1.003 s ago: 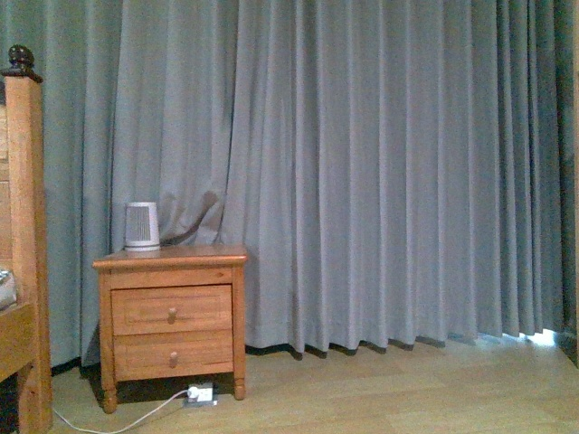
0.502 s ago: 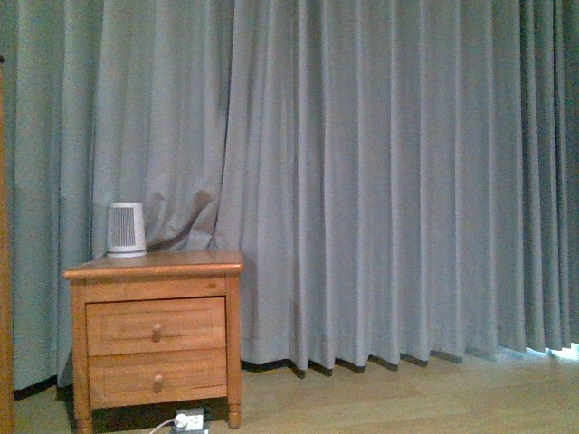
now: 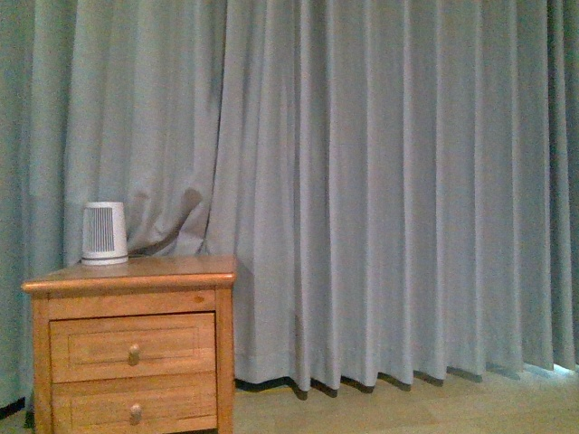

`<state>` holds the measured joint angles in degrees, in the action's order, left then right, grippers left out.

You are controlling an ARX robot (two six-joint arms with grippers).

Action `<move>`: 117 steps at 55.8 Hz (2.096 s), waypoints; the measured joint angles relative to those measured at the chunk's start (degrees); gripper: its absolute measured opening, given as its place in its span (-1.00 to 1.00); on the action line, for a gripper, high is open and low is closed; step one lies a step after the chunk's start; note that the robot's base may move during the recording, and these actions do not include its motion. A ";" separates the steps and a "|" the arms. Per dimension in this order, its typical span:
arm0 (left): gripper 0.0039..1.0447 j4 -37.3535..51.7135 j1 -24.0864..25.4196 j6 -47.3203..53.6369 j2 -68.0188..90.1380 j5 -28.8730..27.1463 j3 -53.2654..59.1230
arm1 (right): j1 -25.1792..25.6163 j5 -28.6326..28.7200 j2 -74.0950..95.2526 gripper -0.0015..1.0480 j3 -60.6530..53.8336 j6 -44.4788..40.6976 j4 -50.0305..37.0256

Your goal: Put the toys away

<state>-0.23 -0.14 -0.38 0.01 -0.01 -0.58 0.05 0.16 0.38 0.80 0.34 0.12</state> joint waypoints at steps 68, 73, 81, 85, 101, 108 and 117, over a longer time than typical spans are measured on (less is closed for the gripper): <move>0.88 0.00 0.00 0.00 -0.02 -0.07 0.00 | 0.00 0.07 0.00 -0.86 0.00 0.00 0.00; 0.88 0.00 0.07 0.00 -0.02 -0.24 0.00 | -0.07 0.48 0.02 -0.86 0.00 0.00 0.00; 0.88 0.00 0.04 -0.02 -0.02 -0.11 0.00 | -0.11 0.15 0.00 -0.86 0.00 0.00 0.00; 0.88 -0.02 0.04 0.00 0.02 -0.11 0.00 | -0.09 -0.26 0.02 -0.86 0.00 0.00 0.00; 0.88 -0.04 0.00 0.02 -0.02 -0.07 0.00 | -0.11 -0.17 -0.04 -0.86 0.00 0.00 0.02; 0.88 -0.04 0.00 0.02 0.00 -0.09 0.00 | -0.11 -0.15 -0.07 -0.86 0.00 0.00 0.02; 0.88 0.00 0.00 0.04 -0.02 0.00 0.00 | -0.11 -0.24 -0.07 -0.86 0.00 0.00 0.02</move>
<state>-0.23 -0.14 -0.34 -0.01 -0.01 -0.58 -0.05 -0.08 0.32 0.80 0.34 0.14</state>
